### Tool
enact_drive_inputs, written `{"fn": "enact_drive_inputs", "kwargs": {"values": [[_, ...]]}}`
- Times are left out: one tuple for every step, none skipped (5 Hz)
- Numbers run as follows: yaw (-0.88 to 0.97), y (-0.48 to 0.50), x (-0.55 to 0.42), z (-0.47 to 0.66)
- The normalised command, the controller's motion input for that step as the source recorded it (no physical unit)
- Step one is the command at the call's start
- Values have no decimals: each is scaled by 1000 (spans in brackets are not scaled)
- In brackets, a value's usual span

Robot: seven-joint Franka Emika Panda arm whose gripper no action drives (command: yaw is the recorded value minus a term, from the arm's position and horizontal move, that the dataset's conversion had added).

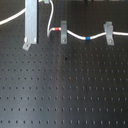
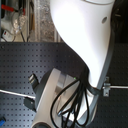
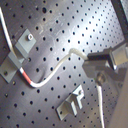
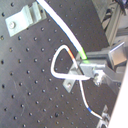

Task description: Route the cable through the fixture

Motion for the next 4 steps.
{"fn": "enact_drive_inputs", "kwargs": {"values": [[0,1,-15,0],[0,-1,0,28],[0,0,0,26],[-3,-2,0,148]]}}
